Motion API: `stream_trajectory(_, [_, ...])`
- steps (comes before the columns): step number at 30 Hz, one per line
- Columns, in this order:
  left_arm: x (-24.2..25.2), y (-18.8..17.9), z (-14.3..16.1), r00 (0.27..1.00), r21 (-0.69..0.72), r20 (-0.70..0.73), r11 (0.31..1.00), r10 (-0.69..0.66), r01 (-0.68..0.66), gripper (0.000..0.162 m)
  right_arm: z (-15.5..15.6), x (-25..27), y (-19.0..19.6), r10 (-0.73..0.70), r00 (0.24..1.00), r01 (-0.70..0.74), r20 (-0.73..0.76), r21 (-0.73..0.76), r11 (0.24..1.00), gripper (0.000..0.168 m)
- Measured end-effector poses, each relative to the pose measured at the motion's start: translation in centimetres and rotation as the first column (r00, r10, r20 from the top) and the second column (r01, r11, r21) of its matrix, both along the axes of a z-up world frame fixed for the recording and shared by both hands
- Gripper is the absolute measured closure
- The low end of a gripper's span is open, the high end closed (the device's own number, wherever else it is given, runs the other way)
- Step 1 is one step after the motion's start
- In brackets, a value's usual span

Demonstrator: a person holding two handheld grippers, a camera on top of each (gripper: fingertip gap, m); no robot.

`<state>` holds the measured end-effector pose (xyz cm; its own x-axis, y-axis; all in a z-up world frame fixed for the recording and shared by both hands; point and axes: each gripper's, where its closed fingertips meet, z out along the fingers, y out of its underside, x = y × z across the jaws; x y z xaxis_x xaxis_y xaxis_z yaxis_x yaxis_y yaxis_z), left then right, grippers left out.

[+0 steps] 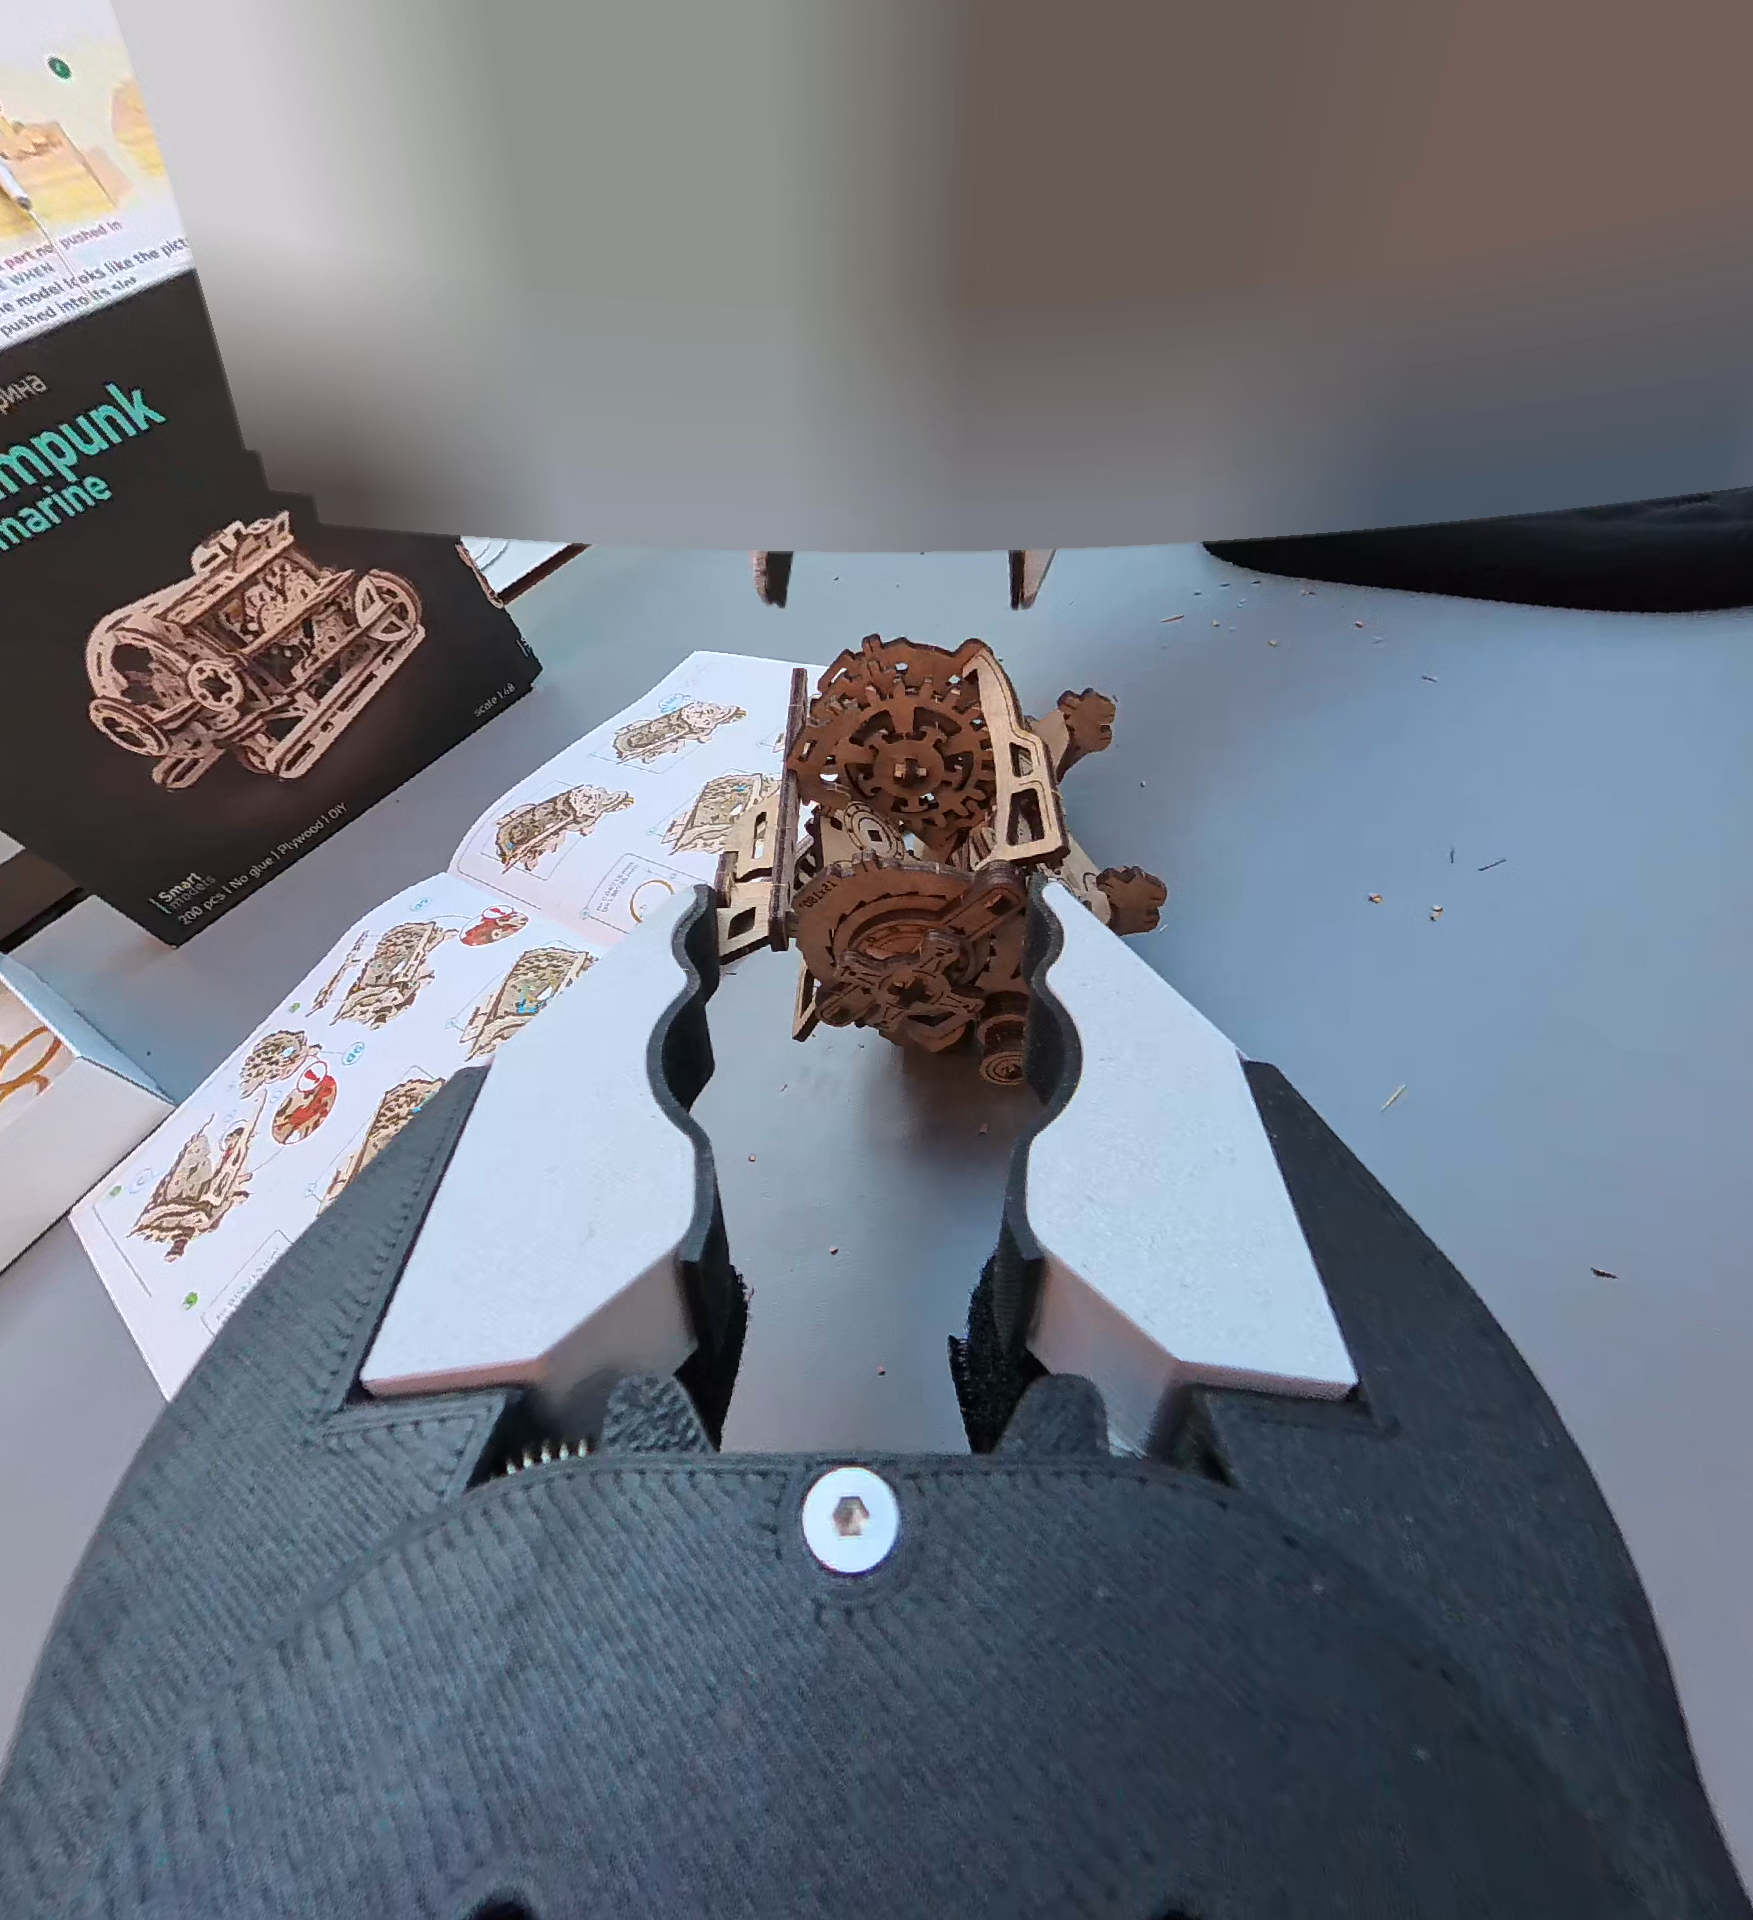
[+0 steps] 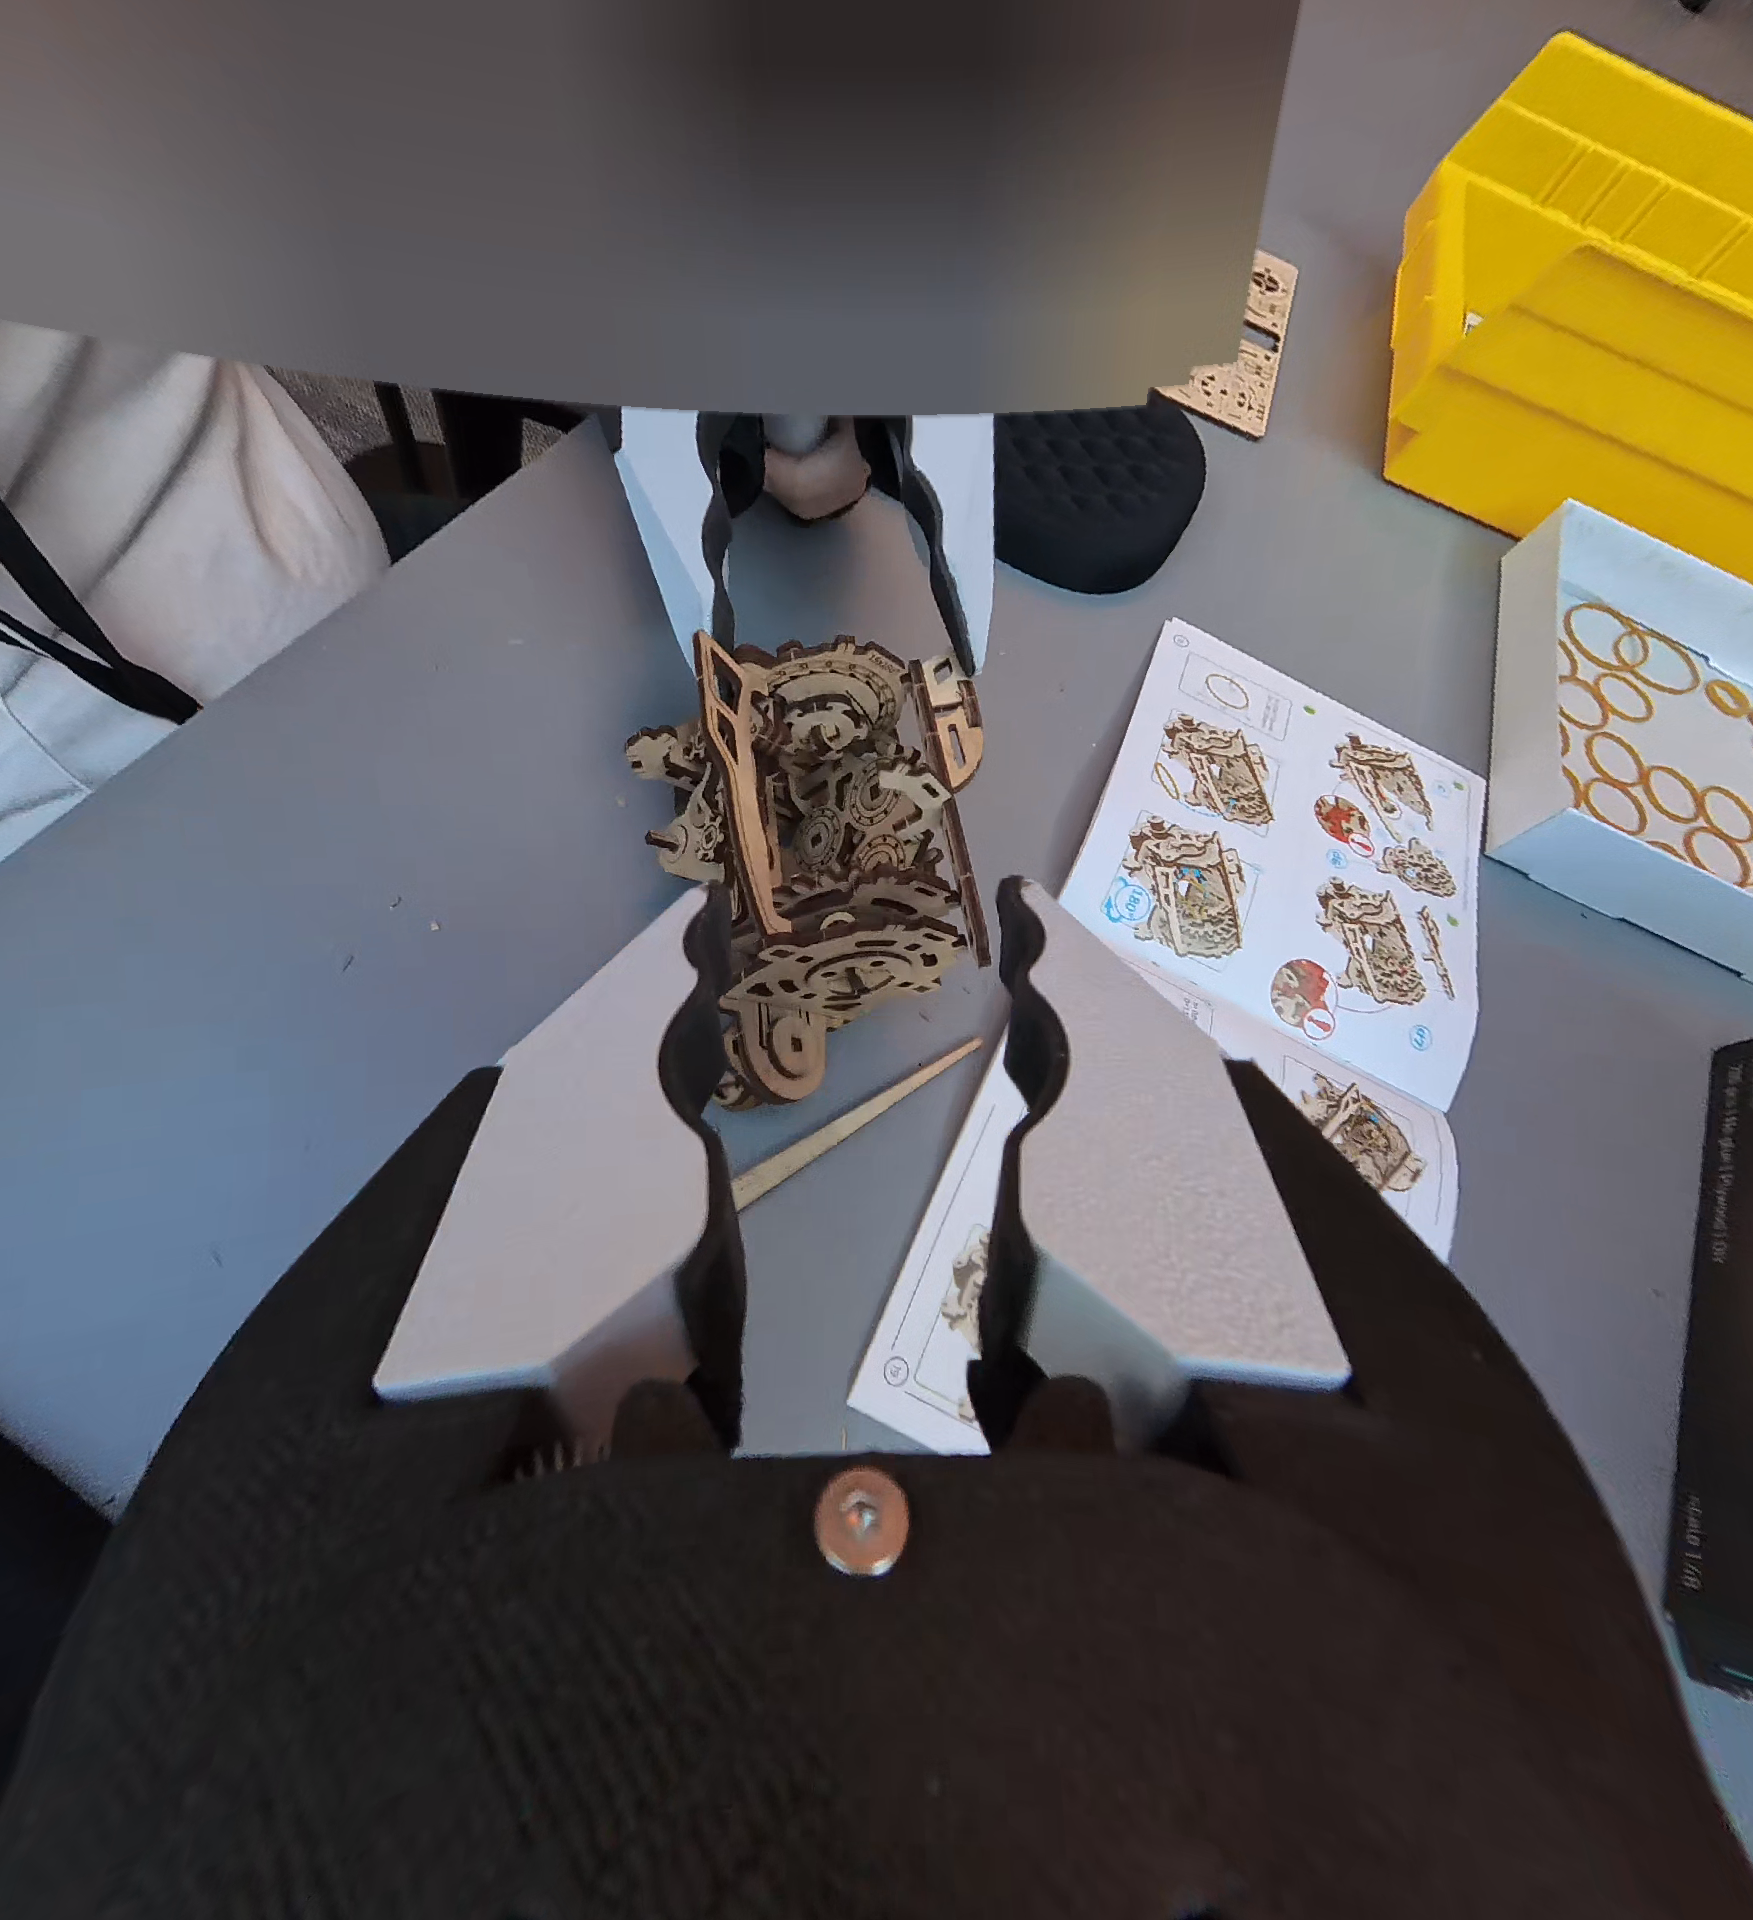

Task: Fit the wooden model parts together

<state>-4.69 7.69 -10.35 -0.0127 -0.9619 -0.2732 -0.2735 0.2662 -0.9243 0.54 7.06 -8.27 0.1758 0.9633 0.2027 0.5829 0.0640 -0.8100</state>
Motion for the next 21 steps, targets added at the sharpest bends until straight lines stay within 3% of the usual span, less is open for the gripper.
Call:
stream_trajectory(4, [0.0,-0.1,0.0,1.000,0.009,0.001,1.000,-0.009,0.009,0.105,0.0,0.0,0.0,0.010,0.999,-0.012,-0.048,-0.041,0.999,0.116])
stream_trajectory(7, [-0.1,-0.2,0.0,1.000,0.017,0.000,1.000,-0.016,0.016,0.105,-0.3,-0.3,-0.2,0.021,0.999,-0.023,-0.041,-0.046,0.999,0.107])
stream_trajectory(21, [-0.2,-0.4,-0.1,0.999,0.035,0.001,0.999,-0.036,0.036,0.105,-2.0,-0.9,-0.8,0.043,0.993,-0.042,0.107,-0.011,0.999,0.102])
